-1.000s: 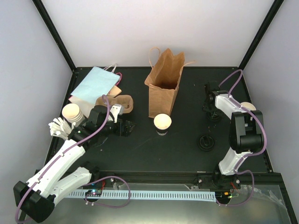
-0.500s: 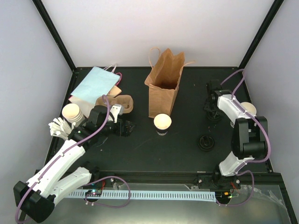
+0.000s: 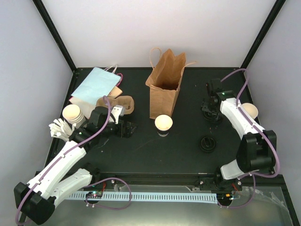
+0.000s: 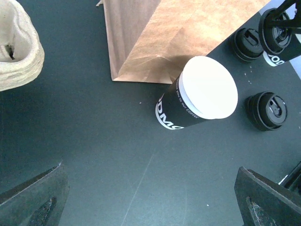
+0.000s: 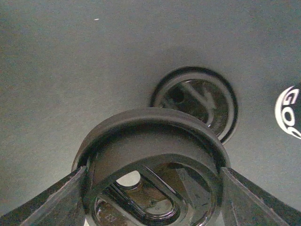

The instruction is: Pack the takeout coffee

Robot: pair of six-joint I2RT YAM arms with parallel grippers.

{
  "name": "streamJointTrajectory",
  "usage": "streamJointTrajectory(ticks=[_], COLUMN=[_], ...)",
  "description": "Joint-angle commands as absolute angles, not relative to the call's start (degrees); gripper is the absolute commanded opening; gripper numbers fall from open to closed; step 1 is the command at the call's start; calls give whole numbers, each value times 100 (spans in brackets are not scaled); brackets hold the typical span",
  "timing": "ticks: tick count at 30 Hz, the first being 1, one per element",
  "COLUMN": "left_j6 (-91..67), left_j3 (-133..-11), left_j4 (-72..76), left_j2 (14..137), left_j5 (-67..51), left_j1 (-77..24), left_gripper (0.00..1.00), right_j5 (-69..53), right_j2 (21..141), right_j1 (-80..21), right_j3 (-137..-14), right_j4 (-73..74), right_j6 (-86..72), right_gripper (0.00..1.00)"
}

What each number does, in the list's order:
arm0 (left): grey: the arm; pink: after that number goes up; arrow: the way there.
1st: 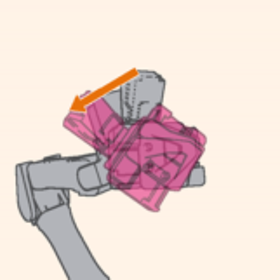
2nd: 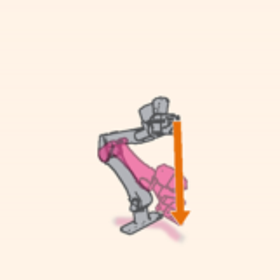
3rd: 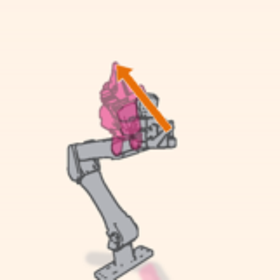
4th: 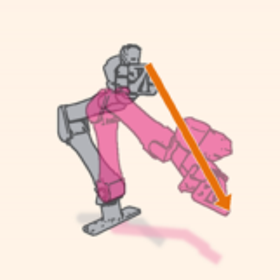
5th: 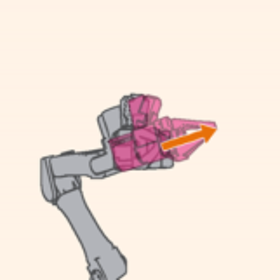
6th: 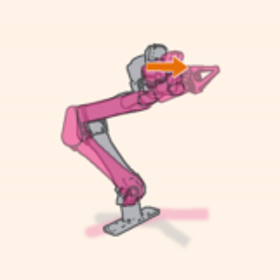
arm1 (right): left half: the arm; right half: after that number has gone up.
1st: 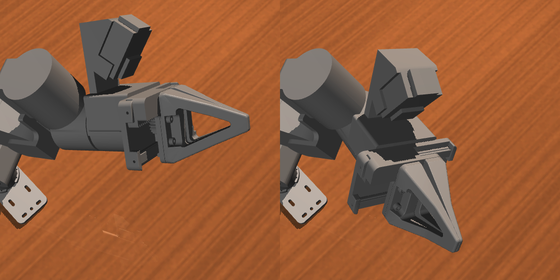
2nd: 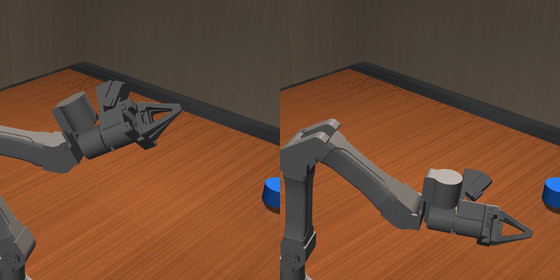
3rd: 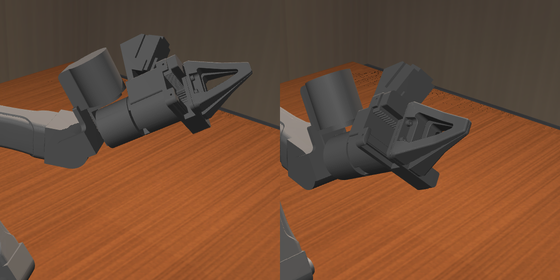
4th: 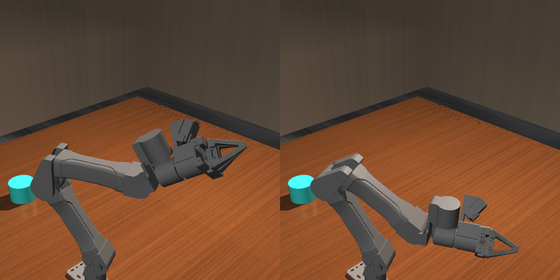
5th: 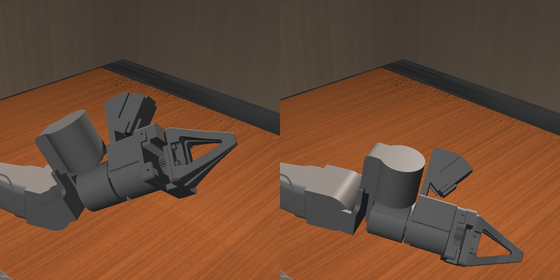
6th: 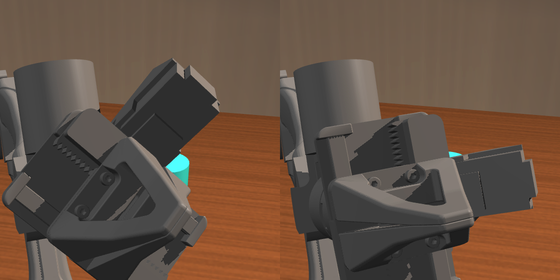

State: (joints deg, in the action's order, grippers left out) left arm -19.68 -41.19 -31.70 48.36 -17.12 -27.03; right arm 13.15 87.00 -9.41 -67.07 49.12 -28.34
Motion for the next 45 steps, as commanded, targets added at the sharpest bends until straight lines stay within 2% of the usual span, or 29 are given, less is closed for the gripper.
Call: streamJointTrajectory(ticks=[1,7,14,24,45], left_j6=[-2212,-2652,-2957,-3172,-3211], left_j3=[-4054,-3979,-3961,-3992,-4286], left_j4=[-2716,-2056,-1487,-841,-596], left_j2=[4894,5223,5745,6332,7107], left_j5=[-2022,-2479,-2877,-3225,-3441], left_j1=[-2707,-2710,-2716,-2716,-2715], left_gripper=[99,99,98,94,82], right_j5=[735,325,-512,-22,576], right_j2=[8234,7533,6692,6732,7719], right_j1=[-1157,-2099,-3024,-4312,-4660], right_j3=[-6780,-6387,-5588,-5293,-6016], right_j4=[5070,4826,3733,2892,2988], right_j6=[-2658,-2664,-2544,-1879,-1015], right_gripper=[72,72,70,70,69])
